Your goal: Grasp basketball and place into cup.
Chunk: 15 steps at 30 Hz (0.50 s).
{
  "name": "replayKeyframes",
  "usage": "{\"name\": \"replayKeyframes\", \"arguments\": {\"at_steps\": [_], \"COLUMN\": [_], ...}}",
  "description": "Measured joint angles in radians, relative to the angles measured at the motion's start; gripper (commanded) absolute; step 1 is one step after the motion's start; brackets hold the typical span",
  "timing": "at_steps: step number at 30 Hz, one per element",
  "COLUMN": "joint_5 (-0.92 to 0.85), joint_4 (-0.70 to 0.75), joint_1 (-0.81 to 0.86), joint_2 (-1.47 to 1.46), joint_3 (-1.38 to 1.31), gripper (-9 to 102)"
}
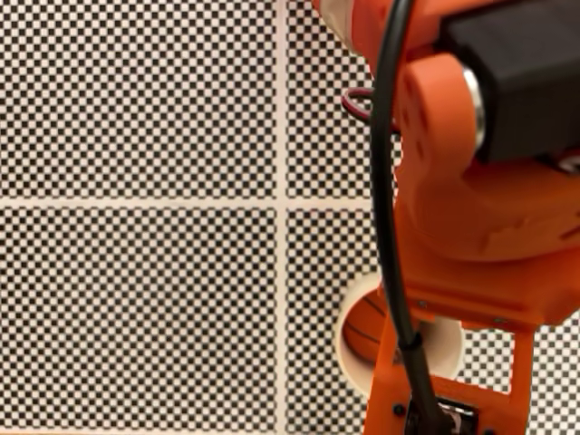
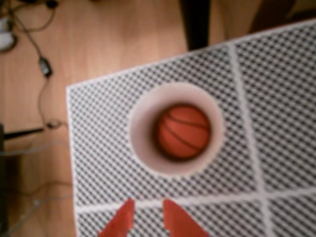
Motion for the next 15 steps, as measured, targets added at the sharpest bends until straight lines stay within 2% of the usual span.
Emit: {"name": "replayKeyframes", "arguments": {"at_steps": [15], "joint_5": [-0.224], "joint_4": [0.0], "joint_1": [0.153], "joint_2": [0.43], "joint_3": [0.465], "gripper": [0]}}
